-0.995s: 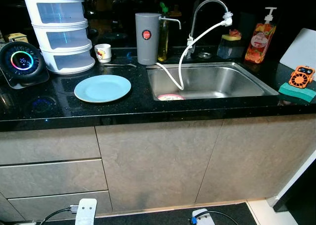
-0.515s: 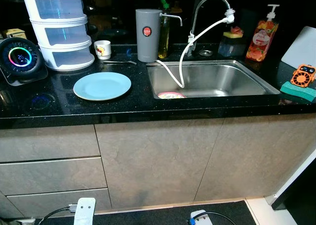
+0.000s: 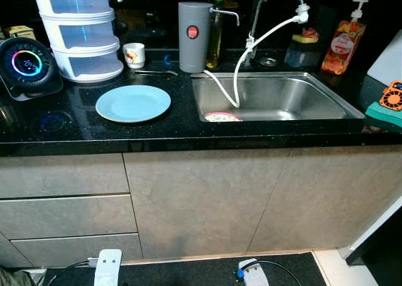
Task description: Kitchen organization
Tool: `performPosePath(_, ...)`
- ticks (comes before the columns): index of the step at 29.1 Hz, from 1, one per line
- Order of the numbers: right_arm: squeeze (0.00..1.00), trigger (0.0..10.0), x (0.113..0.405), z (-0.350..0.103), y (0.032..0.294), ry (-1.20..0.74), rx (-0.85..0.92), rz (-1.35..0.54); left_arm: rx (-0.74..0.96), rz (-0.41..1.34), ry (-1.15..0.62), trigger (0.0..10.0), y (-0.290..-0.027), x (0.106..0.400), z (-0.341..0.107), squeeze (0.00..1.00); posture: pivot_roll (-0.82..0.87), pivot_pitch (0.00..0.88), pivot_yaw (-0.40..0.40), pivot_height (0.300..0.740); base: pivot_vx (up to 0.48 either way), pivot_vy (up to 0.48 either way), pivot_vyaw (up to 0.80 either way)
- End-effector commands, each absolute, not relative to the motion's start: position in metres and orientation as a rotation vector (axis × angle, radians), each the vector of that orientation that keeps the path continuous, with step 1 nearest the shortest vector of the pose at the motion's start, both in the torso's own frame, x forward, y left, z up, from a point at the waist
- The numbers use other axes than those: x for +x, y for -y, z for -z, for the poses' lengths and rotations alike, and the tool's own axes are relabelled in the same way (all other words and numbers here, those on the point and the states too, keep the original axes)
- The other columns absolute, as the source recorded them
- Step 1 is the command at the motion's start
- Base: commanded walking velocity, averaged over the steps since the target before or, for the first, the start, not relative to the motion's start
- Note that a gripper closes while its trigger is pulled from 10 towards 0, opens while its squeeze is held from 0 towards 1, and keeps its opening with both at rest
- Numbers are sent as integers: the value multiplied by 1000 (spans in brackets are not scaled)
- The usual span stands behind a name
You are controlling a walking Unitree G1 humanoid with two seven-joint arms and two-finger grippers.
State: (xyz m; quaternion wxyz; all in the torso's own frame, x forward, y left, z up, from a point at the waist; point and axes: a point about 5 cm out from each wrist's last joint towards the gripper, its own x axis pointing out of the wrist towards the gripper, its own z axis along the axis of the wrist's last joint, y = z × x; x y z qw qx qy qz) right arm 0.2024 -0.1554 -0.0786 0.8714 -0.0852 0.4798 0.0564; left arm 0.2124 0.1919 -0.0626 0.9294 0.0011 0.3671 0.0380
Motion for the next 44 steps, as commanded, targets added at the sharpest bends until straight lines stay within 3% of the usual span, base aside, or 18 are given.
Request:
performPosePath(1, 0, 10000, 194, 83, 158, -1024, -174, -114, 18, -75, -750, 10000, -193, 214, 62, 0, 99, 86, -42, 740, 0, 0, 0)
performPosePath(13, 0, 10000, 197, 81, 164, -1029, -192, -110, 14, -78, -746, 10000, -193, 215, 61, 0, 97, 79, -31, 740, 0, 0, 0)
performPosePath(20, 0, 10000, 202, 78, 175, -1025, -150, -4, 2, -93, -739, 10000, -197, 216, 60, 0, 53, 70, -37, 740, 0, 0, 0)
performPosePath(26, 0, 10000, 218, 69, 168, -960, -176, -93, 6, -86, -734, 10000, -191, 220, 58, 0, 96, 76, -41, 740, 0, 0, 0)
performPosePath(44, 0, 10000, 183, 87, 168, -1028, -216, -110, 10, -99, -744, 10000, -196, 212, 62, 0, 46, 83, -77, 740, 0, 0, 0)
